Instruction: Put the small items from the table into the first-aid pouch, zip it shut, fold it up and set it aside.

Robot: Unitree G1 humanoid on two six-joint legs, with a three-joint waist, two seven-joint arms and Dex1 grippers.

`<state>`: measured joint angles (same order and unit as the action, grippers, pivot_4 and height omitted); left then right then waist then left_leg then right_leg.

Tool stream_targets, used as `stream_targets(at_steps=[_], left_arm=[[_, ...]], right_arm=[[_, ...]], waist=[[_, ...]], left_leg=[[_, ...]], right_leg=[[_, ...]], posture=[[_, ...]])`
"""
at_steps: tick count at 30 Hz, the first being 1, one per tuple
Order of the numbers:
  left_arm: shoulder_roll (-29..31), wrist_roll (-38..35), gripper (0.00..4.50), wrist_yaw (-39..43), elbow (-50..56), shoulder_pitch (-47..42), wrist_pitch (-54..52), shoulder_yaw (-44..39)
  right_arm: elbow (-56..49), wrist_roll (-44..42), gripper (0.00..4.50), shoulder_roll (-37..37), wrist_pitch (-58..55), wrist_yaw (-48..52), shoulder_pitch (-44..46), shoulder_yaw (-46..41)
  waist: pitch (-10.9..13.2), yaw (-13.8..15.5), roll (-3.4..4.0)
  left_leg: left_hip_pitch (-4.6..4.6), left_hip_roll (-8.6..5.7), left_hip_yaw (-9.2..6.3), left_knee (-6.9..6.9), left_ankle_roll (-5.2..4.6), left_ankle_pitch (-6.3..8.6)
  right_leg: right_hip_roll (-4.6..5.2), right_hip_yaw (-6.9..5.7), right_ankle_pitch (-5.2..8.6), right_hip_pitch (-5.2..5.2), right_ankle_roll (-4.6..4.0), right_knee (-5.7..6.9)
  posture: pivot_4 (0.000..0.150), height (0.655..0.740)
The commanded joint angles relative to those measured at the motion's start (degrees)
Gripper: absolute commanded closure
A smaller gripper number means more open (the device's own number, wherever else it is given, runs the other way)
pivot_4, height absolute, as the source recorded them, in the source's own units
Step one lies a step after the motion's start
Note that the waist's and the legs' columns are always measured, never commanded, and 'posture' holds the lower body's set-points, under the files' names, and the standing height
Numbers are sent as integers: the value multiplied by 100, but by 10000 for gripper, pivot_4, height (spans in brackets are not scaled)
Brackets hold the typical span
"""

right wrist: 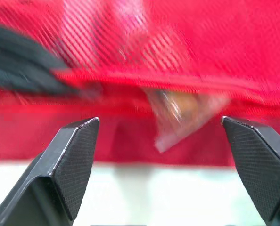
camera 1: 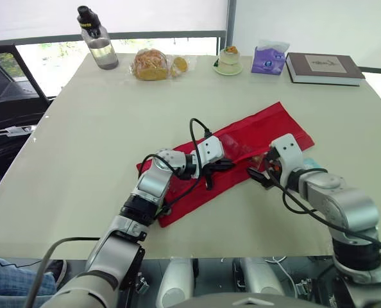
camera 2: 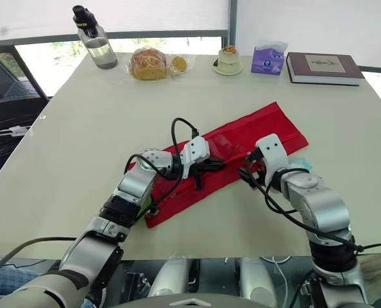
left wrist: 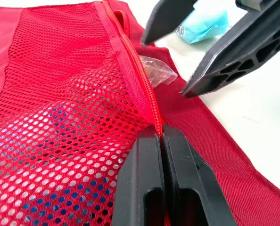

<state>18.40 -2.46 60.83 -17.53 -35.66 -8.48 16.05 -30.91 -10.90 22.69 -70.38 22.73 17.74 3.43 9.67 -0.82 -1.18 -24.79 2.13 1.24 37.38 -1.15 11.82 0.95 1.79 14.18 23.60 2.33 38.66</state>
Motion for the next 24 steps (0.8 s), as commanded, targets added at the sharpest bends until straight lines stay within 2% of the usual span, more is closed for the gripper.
stream_targets(at_steps=[1,5,6,24], left_arm=[[17,-124,45000,15,76,-73,2,-78],[12,-125,45000,23,94,-65,-10,-64],[11,-125,45000,22,99,-62,-12,-64],[-4,-124,45000,119,209,19,-40,32]], right_arm=[[46,128,19384,236,576,-4,-71,241],[342,351,40706,278,1173,-113,-69,471],[385,380,43653,267,1293,-119,-66,501],[1279,530,43653,-329,2163,-65,511,1039]], waist=[[0,-12,0],[0,-20,0],[0,-21,0],[0,-8,0]], left_leg=[[1,0,0,0,0,0],[3,2,1,-2,0,0],[3,2,2,-4,0,0],[2,2,2,-3,0,0]], right_leg=[[0,2,0,0,1,-2],[-7,2,3,0,4,-2],[-7,1,3,0,5,-2],[-6,3,0,0,1,-3]], posture=[[1500,7400],[1500,7400],[1500,7400],[1500,7400]])
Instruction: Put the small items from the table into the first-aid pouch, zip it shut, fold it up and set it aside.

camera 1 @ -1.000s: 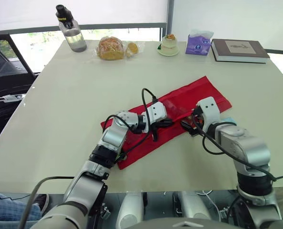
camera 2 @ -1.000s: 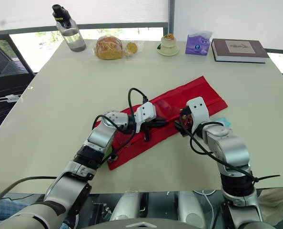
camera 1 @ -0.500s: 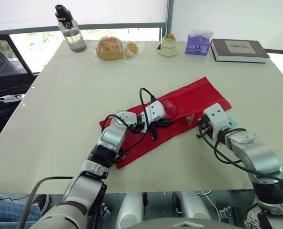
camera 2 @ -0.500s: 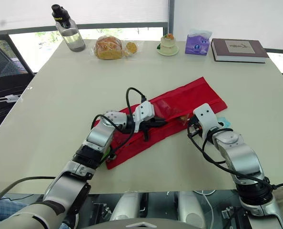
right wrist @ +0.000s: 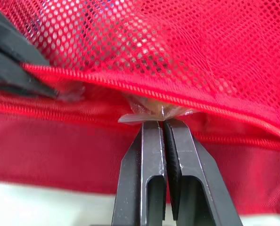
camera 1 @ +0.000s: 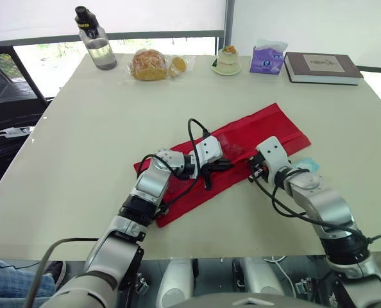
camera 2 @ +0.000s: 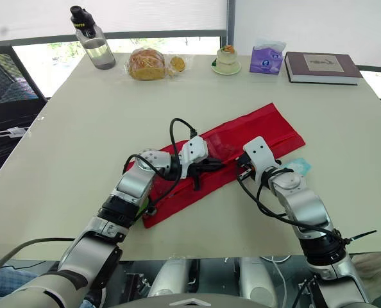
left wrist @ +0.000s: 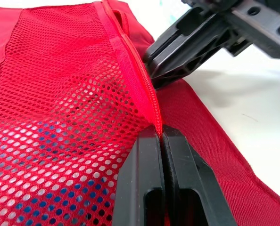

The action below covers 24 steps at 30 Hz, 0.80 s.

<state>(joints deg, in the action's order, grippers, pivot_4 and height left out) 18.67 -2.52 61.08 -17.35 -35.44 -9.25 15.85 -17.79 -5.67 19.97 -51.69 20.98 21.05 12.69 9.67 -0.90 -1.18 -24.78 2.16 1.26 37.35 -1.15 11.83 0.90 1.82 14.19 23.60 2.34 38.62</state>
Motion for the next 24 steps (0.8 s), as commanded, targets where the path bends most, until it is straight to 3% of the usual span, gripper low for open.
stream_targets(at_steps=[1,12,24], left_arm=[[-29,-114,45000,106,192,-7,41,64],[-4,-129,45000,149,255,40,23,94],[26,-173,45000,220,396,150,-63,122]], right_arm=[[53,9,43653,-86,374,164,238,182],[490,159,43653,-641,937,98,487,389],[1177,164,43653,-1472,1423,-657,635,-395]], waist=[[0,1,0],[0,-5,0],[0,-4,0]], left_leg=[[0,0,0,0,0,0],[0,3,0,-1,0,0],[0,2,-1,-1,0,0]], right_leg=[[0,0,0,0,0,0],[-2,-2,0,0,-1,0],[0,-2,-1,0,-1,1]], posture=[[1500,7400],[1500,7400],[1500,7400]])
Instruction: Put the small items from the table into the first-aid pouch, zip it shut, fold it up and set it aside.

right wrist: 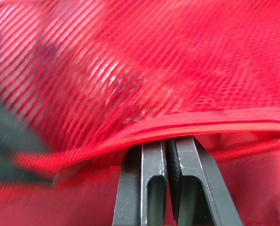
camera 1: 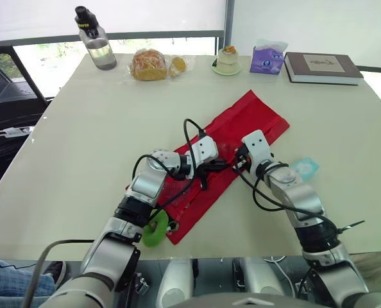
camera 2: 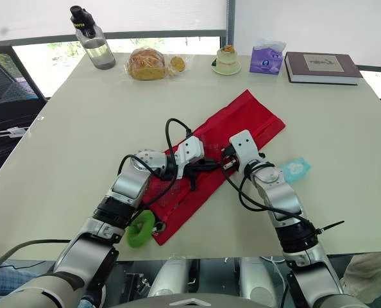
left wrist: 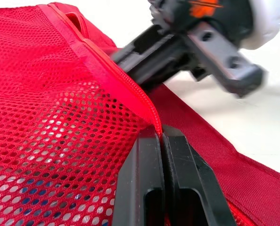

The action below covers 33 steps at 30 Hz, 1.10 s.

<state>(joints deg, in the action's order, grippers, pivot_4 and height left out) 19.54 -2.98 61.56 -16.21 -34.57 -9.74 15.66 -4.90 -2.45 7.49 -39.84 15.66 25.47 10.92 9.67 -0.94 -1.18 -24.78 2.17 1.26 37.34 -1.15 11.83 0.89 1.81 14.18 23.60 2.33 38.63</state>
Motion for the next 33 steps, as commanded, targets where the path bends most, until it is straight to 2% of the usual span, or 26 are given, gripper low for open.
stream_targets(at_steps=[1,8,16,23,29,33], left_arm=[[-58,-133,45000,172,281,62,-15,146],[-17,-172,45000,189,312,95,-44,145],[172,-118,45000,192,-171,-182,205,-66],[384,-8,45000,487,-1195,-802,944,-75],[533,-547,45000,1611,-1953,-1234,1592,-338],[885,-691,45000,2801,-2425,-1322,2092,-348]], right_arm=[[-82,-179,43653,-272,237,-130,200,-252],[22,-285,43653,-494,387,-177,73,-449],[-724,-579,43653,39,-27,229,-567,-634],[-1495,-1105,43653,656,-171,832,-1109,-854],[-1804,-1635,43653,1099,796,1703,-1637,-1240],[-1941,-2282,43653,1293,1810,2599,-2054,-1751]], waist=[[0,3,0],[0,5,0],[0,12,0],[0,-3,0],[1,12,0],[1,5,0]], left_leg=[[0,0,0,0,0,0],[0,0,-1,0,0,0],[-1,-1,-1,0,0,0],[1,0,0,-1,0,0],[-7,0,6,-2,0,0],[-7,-1,9,-3,0,0]], right_leg=[[0,0,0,0,0,0],[2,1,0,0,0,0],[2,1,0,0,0,-1],[-2,0,1,0,1,0],[-2,-11,11,0,17,-12],[-1,-9,11,-1,18,-13]], posture=[[1500,7400],[1500,7400],[1500,7400],[1500,7400],[1500,7400],[1500,7400]])
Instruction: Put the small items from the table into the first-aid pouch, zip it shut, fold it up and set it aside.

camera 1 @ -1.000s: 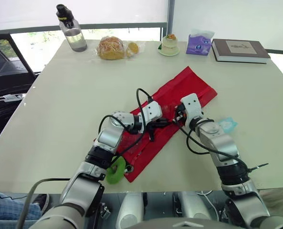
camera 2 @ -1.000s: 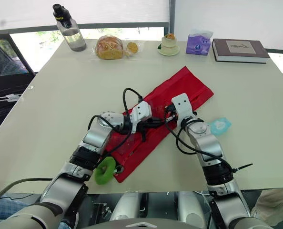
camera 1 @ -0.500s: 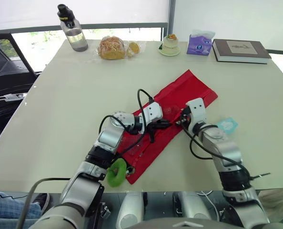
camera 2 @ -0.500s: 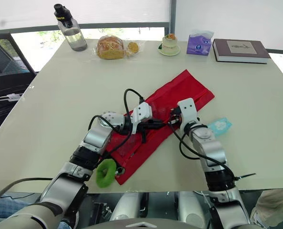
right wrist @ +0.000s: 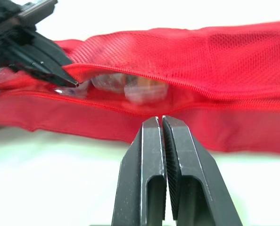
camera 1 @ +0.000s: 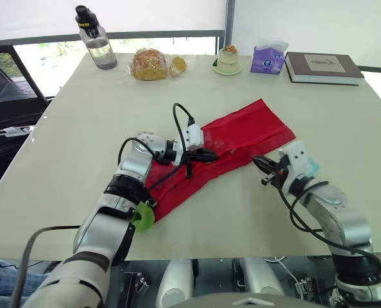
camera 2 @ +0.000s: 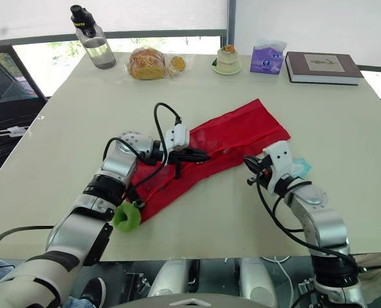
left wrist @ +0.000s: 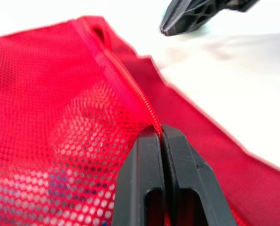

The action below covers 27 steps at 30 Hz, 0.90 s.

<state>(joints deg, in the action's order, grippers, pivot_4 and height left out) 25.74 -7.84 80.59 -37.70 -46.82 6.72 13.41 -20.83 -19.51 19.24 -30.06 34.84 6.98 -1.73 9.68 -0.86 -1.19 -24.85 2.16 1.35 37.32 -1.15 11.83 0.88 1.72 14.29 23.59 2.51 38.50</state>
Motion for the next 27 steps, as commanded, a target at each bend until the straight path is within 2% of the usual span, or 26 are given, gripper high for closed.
stream_targets(at_steps=[1,5,8,12,17,22,27], left_arm=[[368,-256,45000,1072,-370,-123,546,-92],[814,-725,45000,1191,-426,-183,719,396],[977,-633,45000,1191,-893,-352,1257,609],[830,-476,45000,1191,-1553,-691,1843,495],[705,62,45000,960,-2273,-1080,2577,438],[772,268,45000,833,-2656,-1319,2619,216],[796,373,45000,943,-2653,-1276,2617,91]], right_arm=[[-384,-741,43653,179,885,794,-266,-631],[-371,-1109,43653,452,1038,1058,-393,-977],[-314,-1375,43653,625,1099,1250,-446,-1185],[-239,-1507,43653,804,1155,1432,-478,-1224],[-207,-1610,43653,973,1200,1579,-479,-1211],[-339,-1717,43653,1336,1207,1819,-650,-1410],[-289,-1500,43653,1553,1397,1950,-799,-1255]], waist=[[0,-15,0],[1,-4,-1],[1,12,-1],[2,24,-2],[3,30,-5],[5,25,-7],[7,15,-10]], left_leg=[[1,0,-1,-1,0,0],[2,5,-5,0,0,0],[4,5,-6,0,0,0],[1,4,-2,2,0,0],[0,1,1,5,0,0],[-1,1,-1,4,0,0],[1,2,-1,4,0,0]], right_leg=[[-1,0,0,0,0,0],[-2,-1,0,-1,0,2],[0,-1,0,-1,-1,2],[1,0,0,-1,-1,1],[1,-1,0,-1,-1,1],[0,-2,0,-1,-1,1],[0,-2,0,-1,0,2]], posture=[[1500,7400],[1500,7400],[1500,7400],[1500,7400],[1500,7400],[1500,7400],[1500,7400]])
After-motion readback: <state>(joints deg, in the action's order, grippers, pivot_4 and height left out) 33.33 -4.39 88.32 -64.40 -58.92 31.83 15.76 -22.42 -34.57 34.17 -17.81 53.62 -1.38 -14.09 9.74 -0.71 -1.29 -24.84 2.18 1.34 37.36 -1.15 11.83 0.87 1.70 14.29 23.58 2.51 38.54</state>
